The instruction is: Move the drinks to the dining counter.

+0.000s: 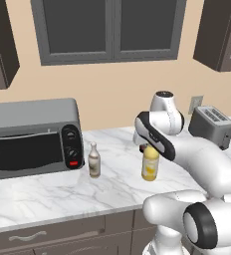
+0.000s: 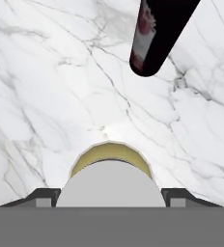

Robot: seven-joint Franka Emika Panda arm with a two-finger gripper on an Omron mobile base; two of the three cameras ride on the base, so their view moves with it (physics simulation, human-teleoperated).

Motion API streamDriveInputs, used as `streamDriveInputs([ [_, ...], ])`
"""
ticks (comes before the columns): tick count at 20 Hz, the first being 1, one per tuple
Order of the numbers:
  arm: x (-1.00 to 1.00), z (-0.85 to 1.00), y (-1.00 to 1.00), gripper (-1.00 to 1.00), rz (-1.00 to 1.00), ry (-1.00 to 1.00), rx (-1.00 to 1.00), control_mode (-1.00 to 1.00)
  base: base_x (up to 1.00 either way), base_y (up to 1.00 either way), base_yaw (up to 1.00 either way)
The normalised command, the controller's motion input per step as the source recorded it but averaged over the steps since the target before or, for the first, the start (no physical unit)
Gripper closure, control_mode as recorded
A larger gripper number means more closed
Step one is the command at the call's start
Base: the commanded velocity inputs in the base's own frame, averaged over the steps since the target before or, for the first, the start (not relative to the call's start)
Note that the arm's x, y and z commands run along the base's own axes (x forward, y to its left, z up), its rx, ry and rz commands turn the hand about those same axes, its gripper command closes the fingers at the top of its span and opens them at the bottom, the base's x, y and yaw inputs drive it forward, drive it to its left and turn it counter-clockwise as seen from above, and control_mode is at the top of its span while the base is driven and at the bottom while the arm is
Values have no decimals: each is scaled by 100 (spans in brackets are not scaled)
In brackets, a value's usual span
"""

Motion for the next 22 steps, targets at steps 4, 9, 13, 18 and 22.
streamDriveInputs([
  [4,-2,-49,0,100,2,4,0,-100,0,0,0],
  [9,-39,-14,8,100,1,-1,-1,-100,0,0,0],
  [13,-42,57,-1,100,0,-21,-6,-100,0,0,0],
  [18,-12,100,-22,100,0,-1,-1,-100,0,0,0],
  [22,-17,100,-33,100,0,10,0,-100,0,0,0],
])
